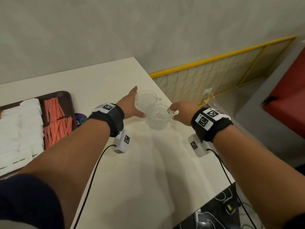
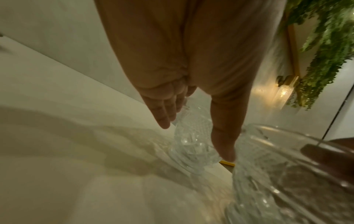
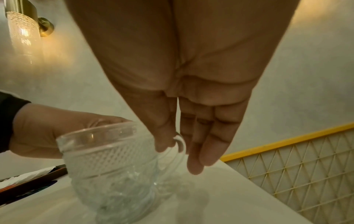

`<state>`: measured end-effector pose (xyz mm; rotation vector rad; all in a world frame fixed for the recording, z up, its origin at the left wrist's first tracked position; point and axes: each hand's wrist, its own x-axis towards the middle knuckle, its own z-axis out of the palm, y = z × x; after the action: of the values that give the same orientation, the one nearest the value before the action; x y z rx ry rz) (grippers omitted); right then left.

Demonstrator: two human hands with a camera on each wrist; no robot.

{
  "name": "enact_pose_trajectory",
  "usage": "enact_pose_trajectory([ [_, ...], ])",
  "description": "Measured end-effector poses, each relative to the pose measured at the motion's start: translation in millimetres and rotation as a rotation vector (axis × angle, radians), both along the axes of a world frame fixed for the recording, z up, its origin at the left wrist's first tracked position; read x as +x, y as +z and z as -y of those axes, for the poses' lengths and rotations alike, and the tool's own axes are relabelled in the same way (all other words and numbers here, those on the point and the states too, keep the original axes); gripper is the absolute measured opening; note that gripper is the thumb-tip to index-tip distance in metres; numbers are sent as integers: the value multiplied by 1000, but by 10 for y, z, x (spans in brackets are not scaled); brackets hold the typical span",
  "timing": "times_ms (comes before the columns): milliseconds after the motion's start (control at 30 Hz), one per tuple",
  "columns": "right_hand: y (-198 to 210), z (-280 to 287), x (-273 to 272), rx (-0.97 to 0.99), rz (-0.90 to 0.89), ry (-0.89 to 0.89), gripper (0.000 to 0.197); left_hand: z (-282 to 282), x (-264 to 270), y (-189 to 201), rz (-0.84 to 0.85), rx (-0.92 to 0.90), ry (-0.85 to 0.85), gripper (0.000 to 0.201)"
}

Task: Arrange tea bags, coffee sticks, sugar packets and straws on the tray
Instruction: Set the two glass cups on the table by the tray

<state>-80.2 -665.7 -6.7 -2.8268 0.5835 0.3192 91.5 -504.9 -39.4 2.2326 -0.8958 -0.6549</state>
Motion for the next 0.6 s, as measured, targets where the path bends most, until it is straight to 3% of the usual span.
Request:
enact_pose_trajectory([
  [100, 3, 9, 56, 35, -15, -8, 14, 45, 43, -62, -57, -70, 24, 127],
  [367, 12, 35, 159, 154, -17, -52, 16, 39, 122, -210, -82, -208, 136, 119],
  [600, -96, -83, 307, 350, 79, -145, 11, -410, 227, -189, -108, -399, 368, 111],
])
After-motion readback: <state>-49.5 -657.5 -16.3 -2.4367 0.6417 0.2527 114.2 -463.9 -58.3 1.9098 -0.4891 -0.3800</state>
